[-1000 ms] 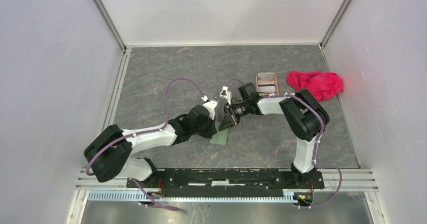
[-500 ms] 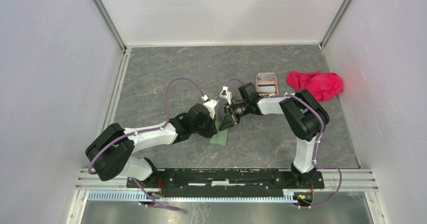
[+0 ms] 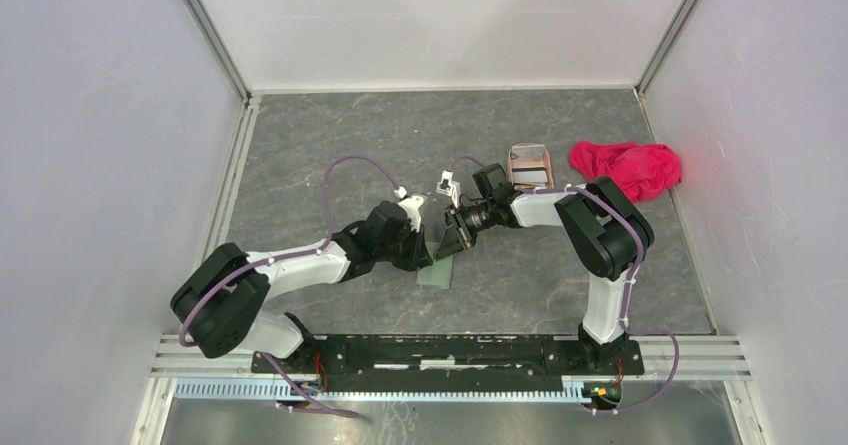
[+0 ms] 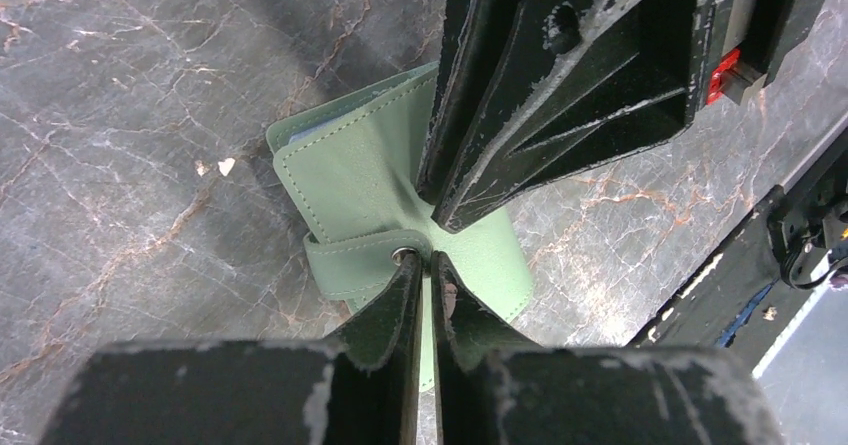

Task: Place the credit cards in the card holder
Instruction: Close the card holder at the center of the board.

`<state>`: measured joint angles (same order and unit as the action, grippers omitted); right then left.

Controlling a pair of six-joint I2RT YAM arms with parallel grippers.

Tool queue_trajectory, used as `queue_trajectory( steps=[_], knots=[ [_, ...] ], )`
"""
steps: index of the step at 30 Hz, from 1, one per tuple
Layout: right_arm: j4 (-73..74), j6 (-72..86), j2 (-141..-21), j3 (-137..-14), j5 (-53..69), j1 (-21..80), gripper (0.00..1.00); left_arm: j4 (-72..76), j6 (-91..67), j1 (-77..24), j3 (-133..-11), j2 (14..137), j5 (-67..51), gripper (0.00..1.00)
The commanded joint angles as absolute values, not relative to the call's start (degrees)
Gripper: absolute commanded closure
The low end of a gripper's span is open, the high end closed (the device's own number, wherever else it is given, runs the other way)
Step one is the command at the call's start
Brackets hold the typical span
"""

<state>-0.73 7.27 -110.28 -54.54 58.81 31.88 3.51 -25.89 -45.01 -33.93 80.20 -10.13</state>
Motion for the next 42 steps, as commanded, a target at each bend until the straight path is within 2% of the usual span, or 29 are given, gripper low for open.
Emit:
queue_trajectory(
  steps=[1,7,21,25,33,38,40,42],
  knots=[
    [1.68,5.30,-112.94,-54.49,51.94,32.91,0.78,5.48,-29.11,-44.36,-32.45,83.07,-12.13,0.85],
    [1.79,5.28,-112.94,-54.51,51.94,33.01,0.78,5.98,-29.90,-43.59,-32.22,83.61,-12.83,0.74],
    [2.07,4.87,-112.76,-54.74,52.31,33.02,0.78,10.84,-32.79,-41.32,-29.80,80.15,-16.37,0.66],
    [2.10,2.16,-110.28,-54.93,53.78,33.07,0.75,10.79,-32.78,-41.31,-29.53,72.48,-16.46,0.57],
    [3.12,-6.97,-101.04,-55.67,58.91,32.97,0.68,3.30,-33.66,-41.32,-23.09,51.01,-5.71,0.40],
    [15.26,-28.70,-95.03,-59.26,56.72,32.93,0.61,3.35,-42.64,-41.34,-15.56,44.16,-5.13,0.36],
    [17.79,-40.55,-92.26,-59.18,52.91,32.95,0.47,4.12,-47.34,-41.38,-12.19,41.12,-4.42,0.34],
    [14.15,-49.01,-90.95,-57.14,47.63,32.93,0.32,4.36,-51.48,-41.33,-8.86,37.58,-2.99,0.32]
  ],
)
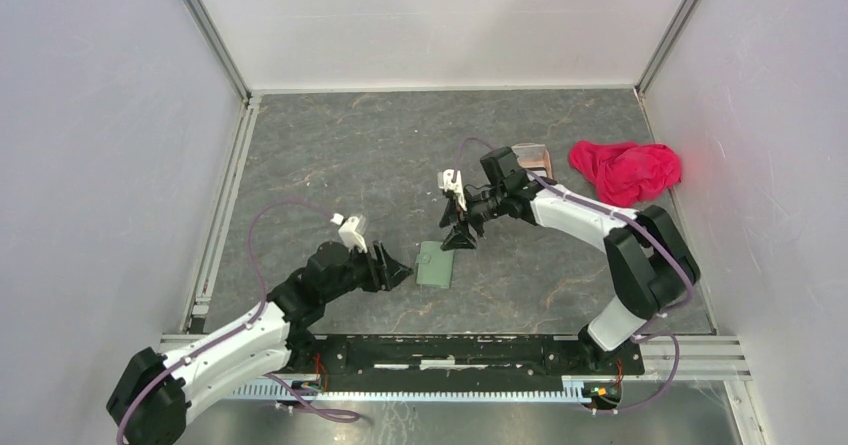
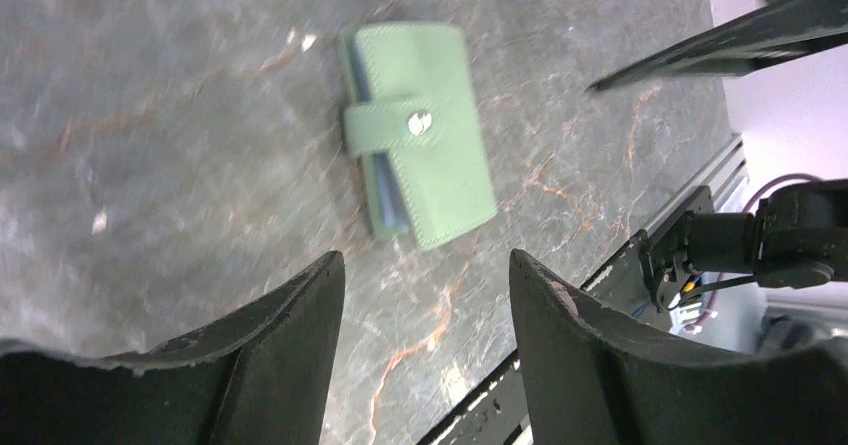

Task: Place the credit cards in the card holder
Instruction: Close the card holder at the center of the board.

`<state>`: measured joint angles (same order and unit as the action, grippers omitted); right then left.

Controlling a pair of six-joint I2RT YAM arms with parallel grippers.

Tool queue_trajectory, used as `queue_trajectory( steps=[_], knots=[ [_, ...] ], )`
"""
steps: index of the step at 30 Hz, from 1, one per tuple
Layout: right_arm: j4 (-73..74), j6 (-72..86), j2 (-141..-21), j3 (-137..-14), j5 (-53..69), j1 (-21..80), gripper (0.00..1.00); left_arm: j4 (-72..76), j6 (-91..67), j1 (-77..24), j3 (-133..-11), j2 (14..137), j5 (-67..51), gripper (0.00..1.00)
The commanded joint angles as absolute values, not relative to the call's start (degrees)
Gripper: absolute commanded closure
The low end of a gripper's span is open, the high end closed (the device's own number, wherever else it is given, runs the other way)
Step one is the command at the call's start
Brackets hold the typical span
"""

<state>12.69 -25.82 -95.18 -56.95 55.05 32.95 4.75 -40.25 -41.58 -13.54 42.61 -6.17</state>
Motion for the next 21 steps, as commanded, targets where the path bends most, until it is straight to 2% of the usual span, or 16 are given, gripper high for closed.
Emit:
queue_trajectory(
  steps=[1,2,5,7,14,21],
  knots=[
    [13.47,-50.88,-91.69,-57.32,45.26,32.94,0.29,4.69,-53.98,-41.37,-7.34,35.88,-2.59,0.32],
    [13.05,-49.10,-93.64,-59.01,43.14,32.91,0.30,4.69,-56.98,-41.35,-5.90,33.78,-1.92,0.33],
    [21.13,-41.11,-103.89,-69.88,44.68,32.34,0.44,4.52,-63.68,-41.40,-3.20,31.26,-2.05,0.36],
    [24.63,-36.39,-109.24,-74.02,47.20,32.12,0.46,4.40,-65.28,-41.53,-2.65,30.51,-3.34,0.36],
    [25.64,-32.12,-112.50,-70.70,51.68,31.69,0.43,5.96,-67.82,-42.25,-3.12,33.80,-3.83,0.35],
    [25.67,-28.05,-113.07,-67.14,56.90,31.51,0.46,14.65,-68.99,-45.14,-4.83,49.07,-4.10,0.35]
  ],
)
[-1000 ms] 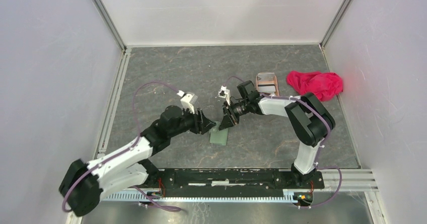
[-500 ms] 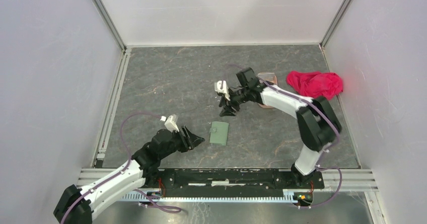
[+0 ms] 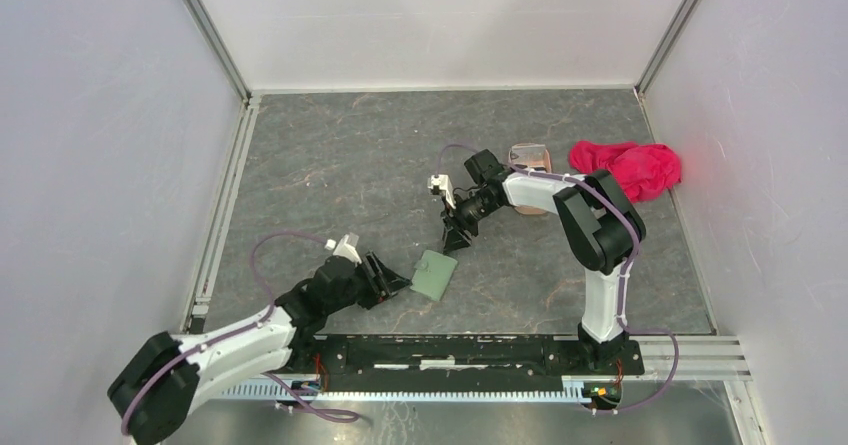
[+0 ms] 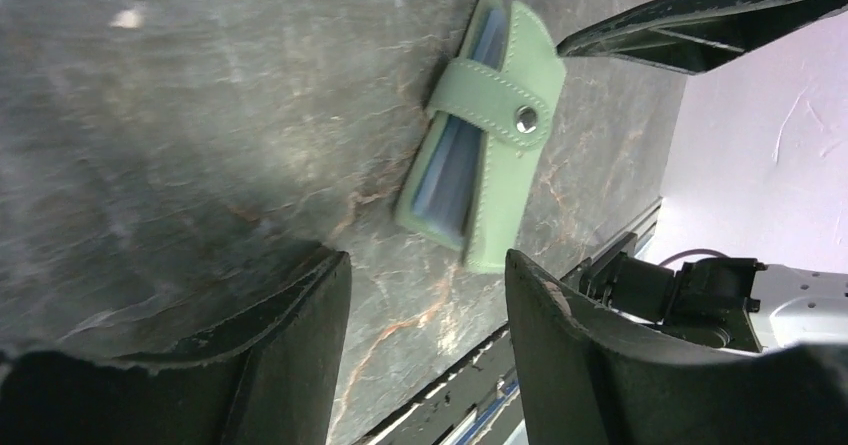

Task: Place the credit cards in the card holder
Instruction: Close the card holder at the center of the board.

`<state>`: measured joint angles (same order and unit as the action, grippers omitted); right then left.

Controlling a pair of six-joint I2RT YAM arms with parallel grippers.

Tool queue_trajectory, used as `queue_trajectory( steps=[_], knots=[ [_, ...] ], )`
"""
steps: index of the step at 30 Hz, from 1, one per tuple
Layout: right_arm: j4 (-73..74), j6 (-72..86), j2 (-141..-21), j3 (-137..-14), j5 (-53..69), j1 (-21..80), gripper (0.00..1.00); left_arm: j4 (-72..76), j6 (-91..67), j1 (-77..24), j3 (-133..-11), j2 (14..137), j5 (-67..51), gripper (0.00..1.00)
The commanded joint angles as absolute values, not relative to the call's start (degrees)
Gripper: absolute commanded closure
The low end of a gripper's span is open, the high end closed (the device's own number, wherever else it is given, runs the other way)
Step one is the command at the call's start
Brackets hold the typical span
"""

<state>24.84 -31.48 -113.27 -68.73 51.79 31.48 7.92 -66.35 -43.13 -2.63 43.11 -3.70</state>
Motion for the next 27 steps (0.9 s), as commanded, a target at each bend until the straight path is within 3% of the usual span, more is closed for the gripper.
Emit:
queue_trajectory(
  steps=[1,7,13,17,22,27],
  knots=[
    [25.58,-27.36,-112.91,-66.68,57.39,31.41,0.47,15.51,-68.99,-45.82,-5.44,50.86,-3.76,0.35],
    [12.68,-13.20,-107.65,-57.83,57.45,29.82,0.51,16.15,-69.49,-48.89,-8.04,56.34,-0.86,0.38],
    [3.51,-4.21,-102.85,-49.03,55.86,27.26,0.57,11.83,-67.07,-48.97,-10.52,61.21,2.09,0.64],
    [1.79,-5.10,-99.81,-47.72,55.24,23.25,0.55,11.36,-62.81,-48.82,-14.62,67.05,3.24,0.72],
    [10.11,-23.02,-93.21,-50.92,54.40,19.61,0.51,11.29,-55.74,-47.89,-20.63,73.94,2.09,0.73],
    [21.44,-57.68,-83.31,-50.03,62.77,20.49,0.44,12.17,-49.32,-46.51,-24.07,78.07,0.44,0.73]
  ],
)
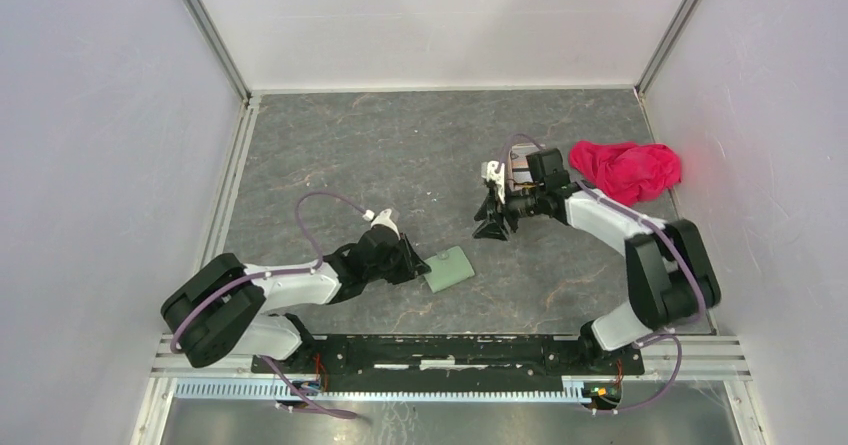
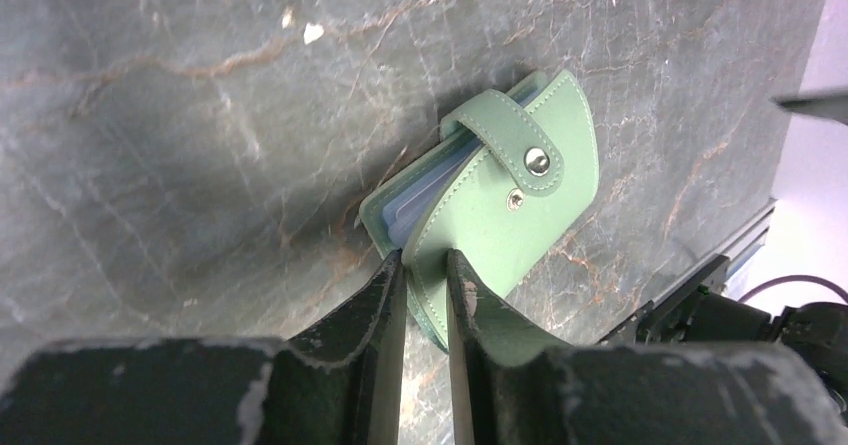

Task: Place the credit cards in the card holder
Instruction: Close the card holder at the center of the board.

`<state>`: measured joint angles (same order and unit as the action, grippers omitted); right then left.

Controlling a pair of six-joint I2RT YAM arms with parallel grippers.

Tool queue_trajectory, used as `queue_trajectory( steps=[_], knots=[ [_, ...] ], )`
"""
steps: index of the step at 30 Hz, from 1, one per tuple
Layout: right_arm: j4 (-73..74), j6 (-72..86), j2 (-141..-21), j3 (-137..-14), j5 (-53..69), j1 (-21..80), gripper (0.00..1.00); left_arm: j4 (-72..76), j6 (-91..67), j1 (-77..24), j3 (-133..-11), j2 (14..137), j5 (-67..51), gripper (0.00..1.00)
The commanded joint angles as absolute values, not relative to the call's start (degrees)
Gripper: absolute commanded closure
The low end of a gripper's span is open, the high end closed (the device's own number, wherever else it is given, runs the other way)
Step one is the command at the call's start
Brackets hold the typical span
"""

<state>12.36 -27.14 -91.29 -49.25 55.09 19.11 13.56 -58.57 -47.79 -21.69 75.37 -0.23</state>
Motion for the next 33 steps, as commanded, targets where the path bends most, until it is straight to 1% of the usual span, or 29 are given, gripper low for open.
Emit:
queue_trajectory(
  steps=[1,2,3,4,6,8,10,12,19,23,27,33],
  knots=[
    [25.22,-71.27,-82.06,-48.89,64.95,21.02,0.40,12.48,-48.36,-46.10,-24.53,78.79,0.29,0.73],
    [32.21,-88.80,-81.13,-47.64,66.35,21.70,0.35,12.68,-47.67,-45.80,-24.92,79.47,-0.81,0.73],
    [37.17,-99.60,-80.81,-46.82,65.90,22.51,0.32,12.80,-47.19,-45.52,-25.22,79.81,-1.40,0.73],
    [37.25,-102.27,-80.77,-46.42,64.07,24.30,0.33,12.91,-46.78,-45.34,-25.44,80.24,-1.81,0.74],
    [31.53,-95.39,-81.44,-46.35,60.83,27.59,0.43,12.93,-46.38,-45.18,-25.61,80.72,-2.54,0.74],
    [27.08,-91.57,-81.83,-45.53,57.74,30.19,0.49,13.08,-46.29,-45.14,-25.38,80.75,-2.97,0.75],
    [19.29,-82.17,-81.75,-44.21,54.42,32.23,0.55,13.16,-46.24,-45.09,-24.91,80.54,-3.29,0.76],
    [15.00,-77.47,-81.99,-43.61,51.77,33.18,0.58,13.42,-46.23,-45.09,-24.52,80.19,-3.54,0.76],
    [9.44,-71.26,-85.91,-43.95,45.62,36.22,0.56,12.77,-44.30,-45.09,-25.48,79.97,-4.50,0.78],
    [9.48,-70.16,-88.06,-45.52,43.77,36.85,0.56,12.06,-43.51,-45.09,-26.08,80.20,-5.03,0.79],
    [7.66,-68.47,-89.24,-45.27,42.16,37.32,0.58,11.83,-43.42,-45.05,-25.94,80.24,-5.25,0.80],
    [5.72,-66.71,-90.30,-45.49,40.70,38.27,0.63,11.52,-43.42,-45.09,-25.84,79.49,-5.19,0.80]
  ],
)
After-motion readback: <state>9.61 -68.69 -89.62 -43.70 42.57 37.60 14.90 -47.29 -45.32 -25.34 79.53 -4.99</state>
